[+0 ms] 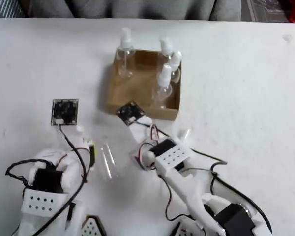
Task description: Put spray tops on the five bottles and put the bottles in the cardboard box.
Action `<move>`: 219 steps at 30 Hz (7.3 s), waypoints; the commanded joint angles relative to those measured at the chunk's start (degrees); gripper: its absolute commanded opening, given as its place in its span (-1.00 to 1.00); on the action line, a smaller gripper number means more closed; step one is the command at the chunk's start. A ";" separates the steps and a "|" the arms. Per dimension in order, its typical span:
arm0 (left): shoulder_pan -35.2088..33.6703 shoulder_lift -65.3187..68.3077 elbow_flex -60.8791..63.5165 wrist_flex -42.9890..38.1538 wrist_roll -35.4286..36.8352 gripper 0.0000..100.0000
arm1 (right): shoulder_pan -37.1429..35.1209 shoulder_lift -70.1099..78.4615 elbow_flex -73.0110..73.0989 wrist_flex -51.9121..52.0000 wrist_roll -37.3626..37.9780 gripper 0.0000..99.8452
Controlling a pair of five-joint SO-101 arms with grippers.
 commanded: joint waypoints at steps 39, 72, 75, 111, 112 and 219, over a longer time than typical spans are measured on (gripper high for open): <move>4.79 60.09 -26.81 -0.18 24.00 -0.56 | 0.48 1.27 0.79 -5.49 5.19 -0.97; 4.62 73.63 -33.05 -2.37 14.42 -0.75 | 0.48 1.36 0.70 -5.58 5.27 -0.96; 4.62 73.63 -33.05 -2.46 11.60 -0.96 | 0.57 1.19 0.70 -5.32 5.27 -0.96; 0.92 73.80 -32.97 -3.69 1.85 -0.60 | 25.36 -4.79 -14.33 19.30 -2.20 -0.96; 0.92 73.80 -33.05 -3.78 1.85 -0.61 | 25.36 -4.79 -14.33 19.30 -2.20 -0.96; -2.59 32.92 -13.45 -14.24 1.67 -0.95 | 25.01 -20.26 -12.48 23.69 -12.66 -0.97</move>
